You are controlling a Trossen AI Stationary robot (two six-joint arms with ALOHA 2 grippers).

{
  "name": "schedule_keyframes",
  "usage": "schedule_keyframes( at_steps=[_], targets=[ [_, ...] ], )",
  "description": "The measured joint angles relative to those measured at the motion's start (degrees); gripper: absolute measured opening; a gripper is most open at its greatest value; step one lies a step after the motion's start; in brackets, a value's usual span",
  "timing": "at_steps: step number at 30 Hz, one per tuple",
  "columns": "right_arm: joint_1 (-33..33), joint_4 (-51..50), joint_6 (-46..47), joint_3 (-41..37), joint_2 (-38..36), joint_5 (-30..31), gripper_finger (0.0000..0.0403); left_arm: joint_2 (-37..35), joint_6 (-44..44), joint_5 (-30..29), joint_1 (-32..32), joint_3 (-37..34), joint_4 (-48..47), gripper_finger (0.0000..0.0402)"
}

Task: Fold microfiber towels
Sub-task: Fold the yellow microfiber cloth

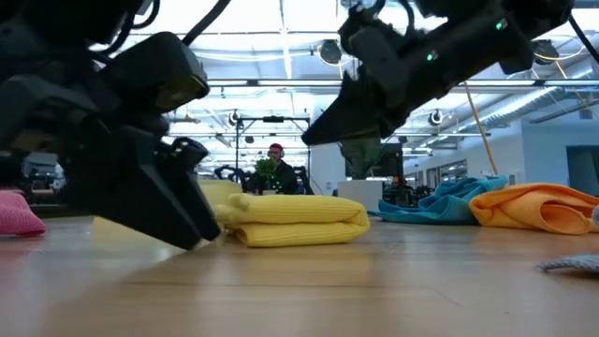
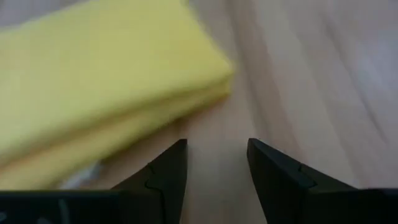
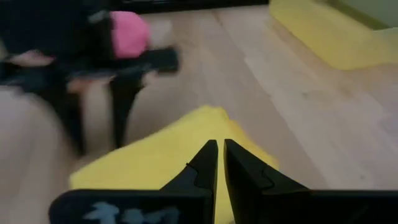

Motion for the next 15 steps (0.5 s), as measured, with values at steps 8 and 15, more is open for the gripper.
schedule_keyframes(
  at_steps=[8,15],
  targets=[
    [2.3,11.4,2.1,0.0,7.8,-5.6,0.0018,-8.9,-9.0,-13.3,-1.1,0.0,-16.8,0.0170],
    [1.3,19.1,1.3,1.0,14.8,-13.5,0.0018,-8.0,-7.4,-26.1,1.0,0.2,-2.4,0.0170]
  ],
)
